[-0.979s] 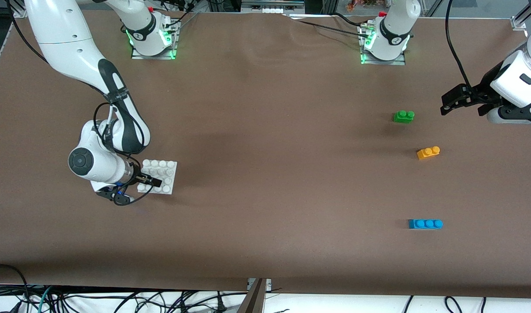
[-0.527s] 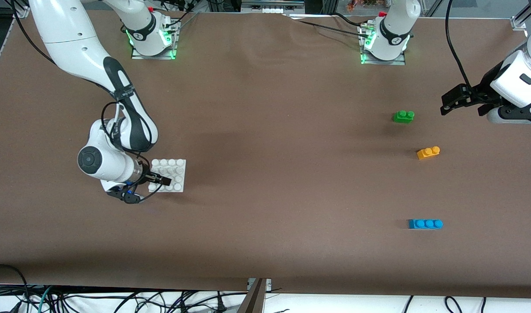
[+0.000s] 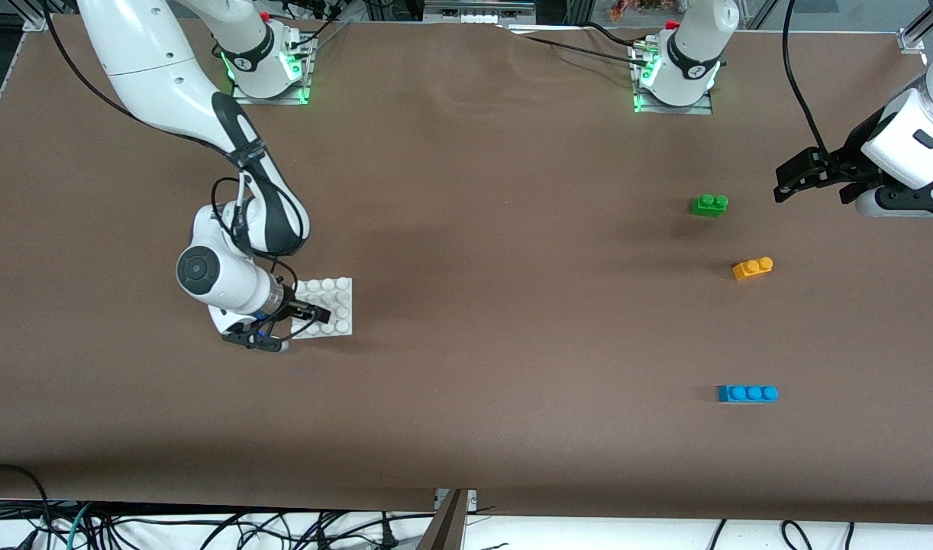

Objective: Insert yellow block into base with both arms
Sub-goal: 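Slide the white base plate with the right gripper toward the table middle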

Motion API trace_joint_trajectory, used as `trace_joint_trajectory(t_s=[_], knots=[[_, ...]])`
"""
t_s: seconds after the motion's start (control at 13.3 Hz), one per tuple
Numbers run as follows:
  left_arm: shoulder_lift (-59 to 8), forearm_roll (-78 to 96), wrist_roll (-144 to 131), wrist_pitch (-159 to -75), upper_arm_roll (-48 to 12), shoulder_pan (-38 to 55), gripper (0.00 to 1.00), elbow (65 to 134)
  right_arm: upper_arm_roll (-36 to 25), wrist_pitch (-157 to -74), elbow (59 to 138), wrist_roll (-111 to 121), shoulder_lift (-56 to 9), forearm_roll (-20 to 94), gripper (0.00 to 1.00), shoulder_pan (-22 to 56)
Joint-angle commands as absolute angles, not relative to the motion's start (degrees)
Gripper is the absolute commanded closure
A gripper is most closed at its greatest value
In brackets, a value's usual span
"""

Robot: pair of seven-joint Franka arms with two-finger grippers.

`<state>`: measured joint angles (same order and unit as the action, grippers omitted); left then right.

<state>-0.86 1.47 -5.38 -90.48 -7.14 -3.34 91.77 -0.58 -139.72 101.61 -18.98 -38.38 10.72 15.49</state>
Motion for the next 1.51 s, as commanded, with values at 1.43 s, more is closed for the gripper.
trace_joint_trajectory(t_s=[1.43], knots=[[-1.32,2.02,-4.39,-89.74,-6.86,-3.08,0.00,90.44,-0.44,-151.52,91.94,-51.49,-49.30,11.60,0.29,39.89]])
